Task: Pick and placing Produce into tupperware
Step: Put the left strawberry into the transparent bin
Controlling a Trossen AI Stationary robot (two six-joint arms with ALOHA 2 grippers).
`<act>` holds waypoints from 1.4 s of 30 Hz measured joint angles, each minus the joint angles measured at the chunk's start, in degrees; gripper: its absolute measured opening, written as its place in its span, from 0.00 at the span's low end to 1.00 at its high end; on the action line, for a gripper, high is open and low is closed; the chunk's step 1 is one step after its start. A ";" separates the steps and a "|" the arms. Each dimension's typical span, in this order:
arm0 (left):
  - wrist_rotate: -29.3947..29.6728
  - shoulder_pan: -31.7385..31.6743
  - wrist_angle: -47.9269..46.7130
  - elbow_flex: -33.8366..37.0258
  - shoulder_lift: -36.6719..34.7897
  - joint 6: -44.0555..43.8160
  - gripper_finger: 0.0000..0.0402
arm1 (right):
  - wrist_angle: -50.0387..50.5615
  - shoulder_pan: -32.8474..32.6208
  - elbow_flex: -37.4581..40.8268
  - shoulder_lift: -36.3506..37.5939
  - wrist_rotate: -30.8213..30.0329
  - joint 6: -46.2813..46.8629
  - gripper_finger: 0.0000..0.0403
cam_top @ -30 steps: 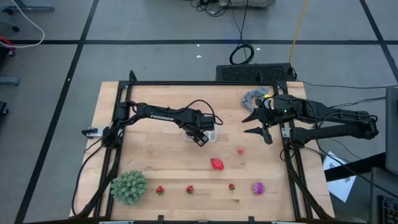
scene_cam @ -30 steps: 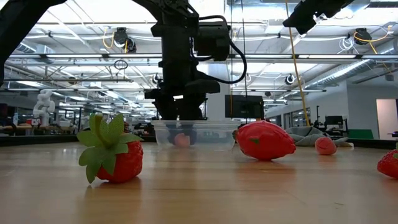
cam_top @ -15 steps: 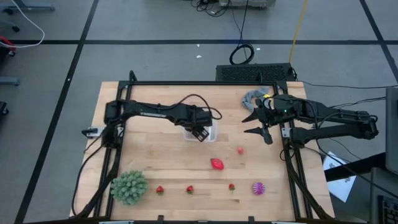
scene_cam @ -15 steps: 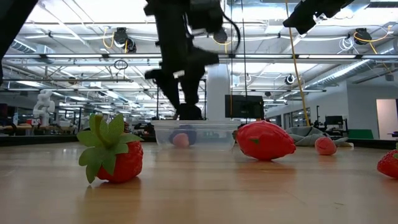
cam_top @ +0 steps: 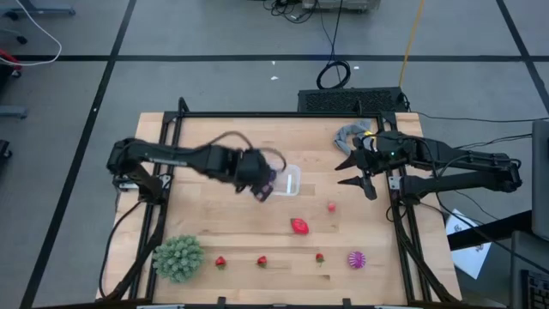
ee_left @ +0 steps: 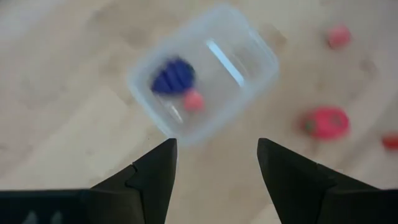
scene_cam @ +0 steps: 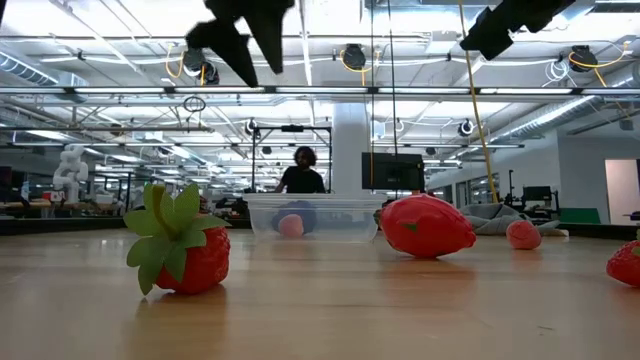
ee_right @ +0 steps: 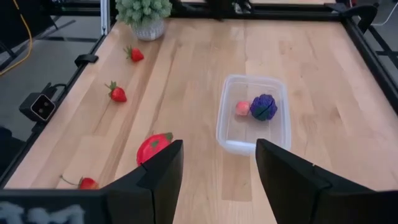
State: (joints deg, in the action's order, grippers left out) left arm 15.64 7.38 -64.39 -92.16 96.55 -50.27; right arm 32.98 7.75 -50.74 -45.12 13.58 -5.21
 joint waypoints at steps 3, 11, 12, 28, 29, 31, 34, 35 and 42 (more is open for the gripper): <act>0.01 5.95 0.24 0.00 1.34 -2.18 0.57 | 0.31 -0.07 0.11 0.00 0.00 0.01 0.48; -0.85 17.53 1.01 0.09 7.05 -11.85 0.57 | -1.79 -2.53 1.33 0.00 0.00 0.02 0.48; -1.62 18.57 0.91 0.09 7.89 -12.72 0.57 | -1.88 -2.86 1.33 0.00 0.02 0.04 0.48; -8.85 27.73 -3.53 0.13 14.04 -48.62 0.57 | -5.36 -6.29 1.40 0.00 0.00 3.00 0.48; -10.11 27.96 -3.44 0.13 14.05 -51.10 0.57 | -5.34 -6.40 1.40 0.00 0.00 2.82 0.48; -12.59 28.51 -3.70 0.13 14.11 -54.83 0.57 | -5.32 -6.64 1.41 0.00 0.00 2.78 0.48; -15.50 29.23 -3.52 0.09 14.62 -60.35 0.57 | -5.25 -6.80 1.40 0.00 0.02 2.23 0.48; -15.91 29.68 -3.74 0.11 14.90 -61.70 0.57 | -5.09 -6.80 1.40 0.00 0.00 1.88 0.48; -17.77 30.71 -3.24 0.17 16.45 -66.05 0.57 | -4.36 -6.80 1.42 0.00 0.02 0.12 0.48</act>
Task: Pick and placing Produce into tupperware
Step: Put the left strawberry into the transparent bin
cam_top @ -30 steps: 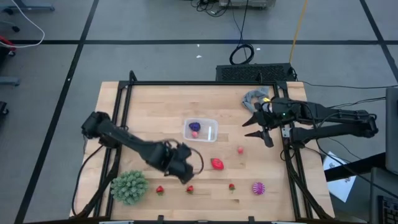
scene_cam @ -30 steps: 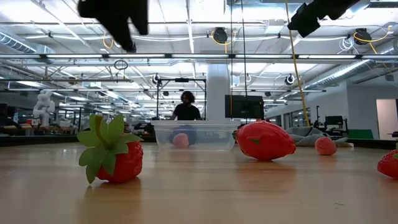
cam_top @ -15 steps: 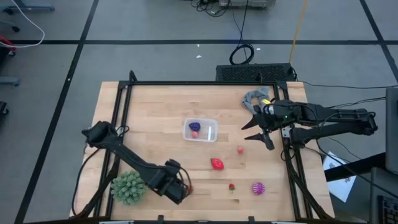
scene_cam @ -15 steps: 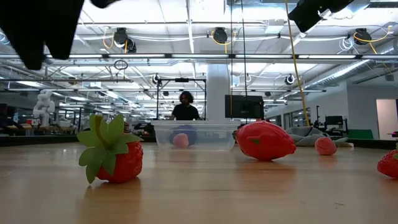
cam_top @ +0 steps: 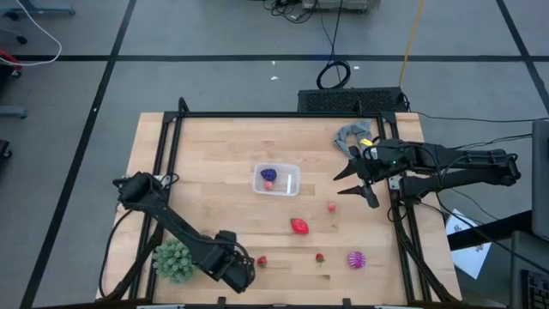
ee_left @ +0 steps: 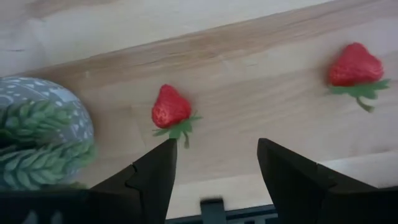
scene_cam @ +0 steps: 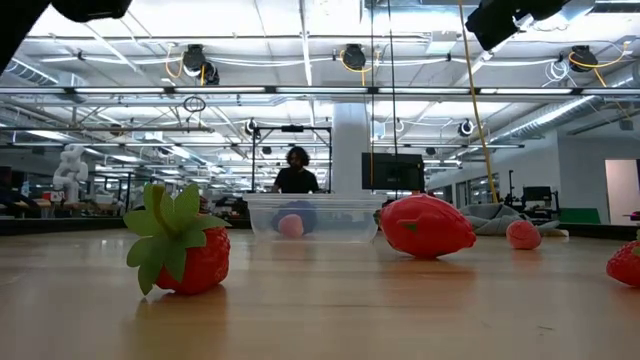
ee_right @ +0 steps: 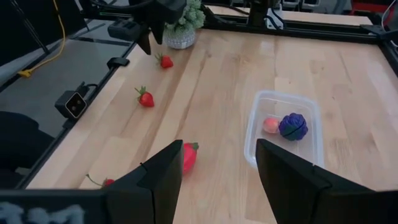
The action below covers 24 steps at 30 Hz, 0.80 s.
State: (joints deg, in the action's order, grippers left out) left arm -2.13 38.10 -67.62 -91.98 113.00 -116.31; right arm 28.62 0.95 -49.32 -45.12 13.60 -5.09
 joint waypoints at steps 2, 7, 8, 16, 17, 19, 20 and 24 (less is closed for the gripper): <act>-0.09 -0.22 0.19 -0.04 0.79 -0.26 0.57 | 0.14 0.00 0.00 -0.02 -0.02 -0.10 0.48; -1.69 -0.82 -0.78 -0.02 2.98 0.23 0.57 | 0.38 0.00 0.00 -0.02 -0.02 -0.10 0.48; -2.33 -0.96 -1.20 -0.02 3.40 0.27 0.57 | 0.35 0.00 0.00 -0.02 -0.02 -0.12 0.48; -3.99 -1.65 -3.48 0.00 4.19 1.68 0.57 | 0.42 0.00 0.00 -0.02 -0.02 -0.10 0.48; -4.18 -1.67 -3.90 0.00 4.19 1.57 0.57 | 0.42 0.00 0.00 -0.02 0.00 -0.10 0.48; -4.38 -1.63 -4.26 0.00 4.19 1.59 0.57 | 0.42 0.00 0.00 -0.02 -0.02 -0.10 0.48; -4.39 -1.63 -4.09 0.00 4.19 1.62 0.57 | 0.41 0.00 0.00 -0.02 -0.02 -0.10 0.48; -4.43 -1.61 -3.93 0.00 4.19 1.62 0.57 | 0.39 0.00 0.00 -0.02 -0.02 -0.10 0.48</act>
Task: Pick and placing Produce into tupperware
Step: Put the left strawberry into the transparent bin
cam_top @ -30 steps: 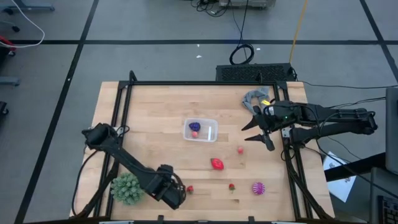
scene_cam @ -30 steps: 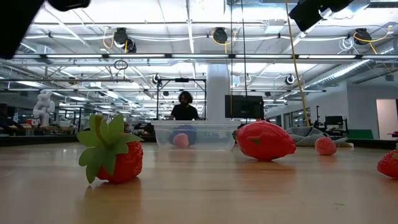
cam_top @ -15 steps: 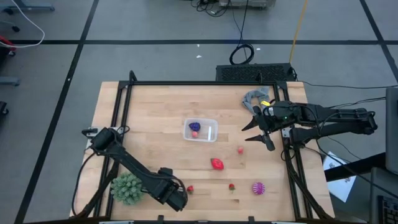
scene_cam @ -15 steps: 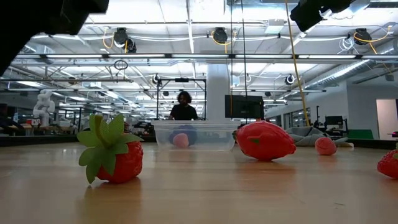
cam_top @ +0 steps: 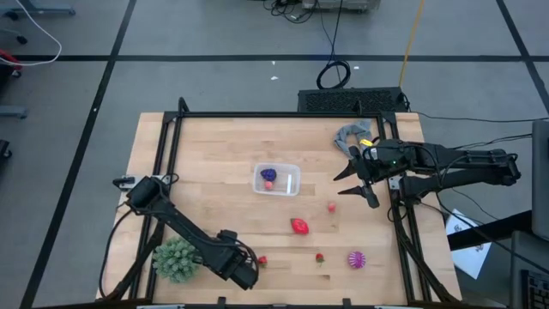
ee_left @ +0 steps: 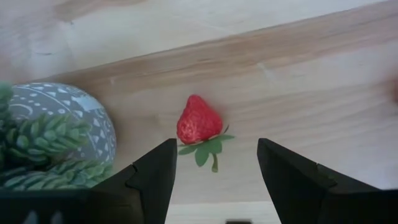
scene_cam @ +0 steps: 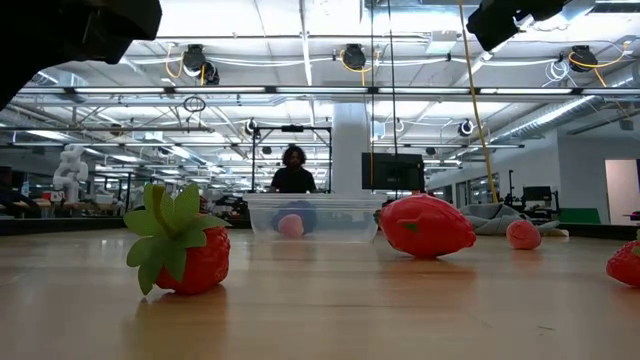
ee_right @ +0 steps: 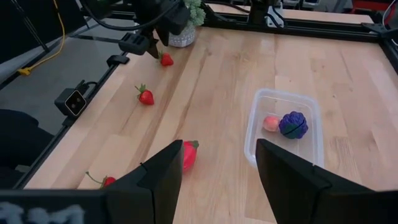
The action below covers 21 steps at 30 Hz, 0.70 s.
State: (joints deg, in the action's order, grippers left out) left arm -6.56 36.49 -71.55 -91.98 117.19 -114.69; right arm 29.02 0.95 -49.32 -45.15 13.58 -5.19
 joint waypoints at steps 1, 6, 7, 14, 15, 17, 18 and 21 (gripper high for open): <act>-0.03 0.00 -0.09 0.00 0.00 0.03 0.57 | 0.02 0.00 0.00 0.00 0.00 0.00 0.48; -0.49 -0.50 -0.26 -0.03 0.70 0.20 0.57 | -0.01 0.00 0.00 0.00 0.00 0.00 0.48; -0.77 -0.52 -0.41 -0.01 0.97 0.67 0.57 | 0.01 0.00 0.00 0.00 0.00 0.00 0.48; -3.34 -1.88 -0.44 0.00 3.68 5.12 0.57 | -0.04 0.00 0.00 0.02 0.00 0.02 0.48; -3.89 -1.88 -0.43 0.00 3.95 5.44 0.57 | -0.04 0.00 0.00 0.02 0.00 0.01 0.48; -4.59 -1.95 -0.33 0.00 4.56 6.17 0.57 | -0.04 0.00 0.00 0.02 0.00 0.01 0.48; -4.74 -1.92 -0.33 0.00 4.61 6.21 0.57 | -0.04 0.00 0.00 0.02 0.00 0.02 0.48; -5.07 -1.91 -0.38 0.00 4.46 6.00 0.57 | -0.06 0.00 0.00 0.02 0.00 0.00 0.48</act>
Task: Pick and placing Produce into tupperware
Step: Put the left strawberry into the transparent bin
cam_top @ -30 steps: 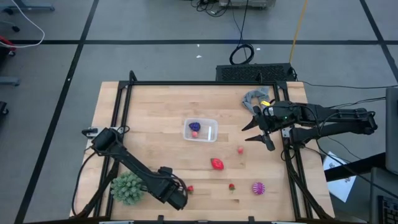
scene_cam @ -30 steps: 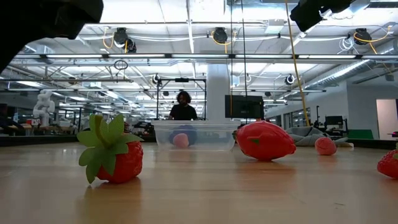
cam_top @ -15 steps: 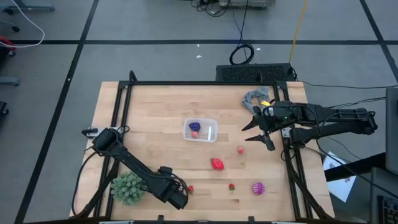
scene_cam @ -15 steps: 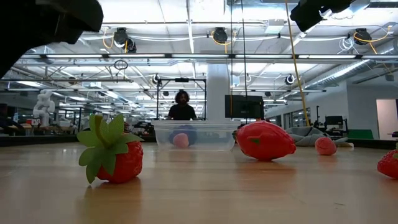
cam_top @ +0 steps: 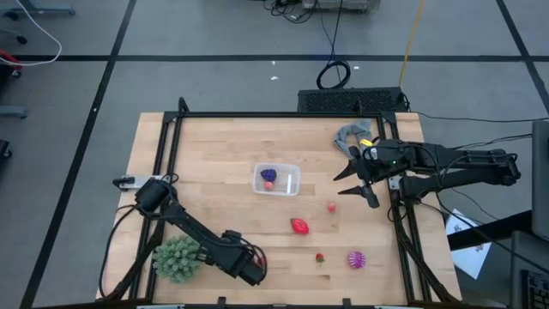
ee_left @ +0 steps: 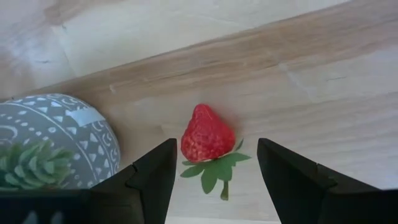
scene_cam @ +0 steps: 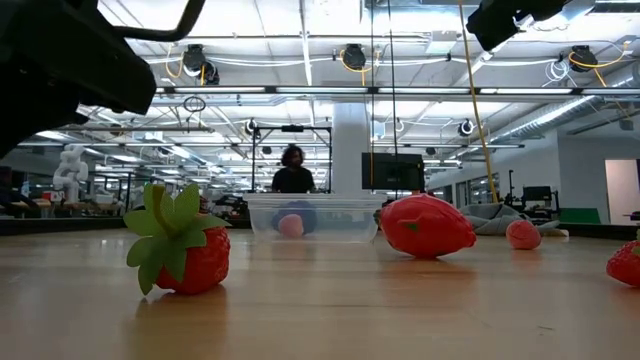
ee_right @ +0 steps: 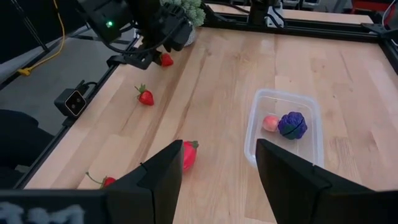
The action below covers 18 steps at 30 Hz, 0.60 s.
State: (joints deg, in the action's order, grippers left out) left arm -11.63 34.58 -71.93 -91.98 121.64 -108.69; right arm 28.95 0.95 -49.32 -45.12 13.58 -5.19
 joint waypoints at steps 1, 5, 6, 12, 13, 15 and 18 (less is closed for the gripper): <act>-0.11 0.01 0.00 0.00 0.01 -0.03 0.57 | 0.02 0.00 0.00 0.00 0.01 0.01 0.48; -0.56 0.06 -0.01 0.00 0.02 0.01 0.57 | 0.02 0.00 0.00 0.00 0.00 0.01 0.48; -0.54 0.06 -0.01 0.00 0.02 0.01 0.57 | 0.02 0.00 0.00 0.00 0.00 0.02 0.48; -0.52 0.06 -0.07 0.00 0.02 0.01 0.57 | 0.06 0.00 0.00 0.00 0.00 0.02 0.48; -0.51 0.06 -0.09 0.00 0.02 0.03 0.57 | 0.06 0.00 0.00 0.00 0.02 0.01 0.48; -0.49 0.06 0.24 0.42 0.02 0.01 0.57 | 0.07 0.00 0.00 0.00 0.01 0.01 0.48; -1.01 0.06 1.01 2.07 0.02 0.03 0.57 | 0.12 0.00 0.00 0.00 0.02 0.02 0.48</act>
State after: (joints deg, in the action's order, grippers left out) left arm -12.64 34.63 -70.92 -89.91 121.67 -108.66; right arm 29.07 0.95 -49.32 -45.12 13.61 -5.17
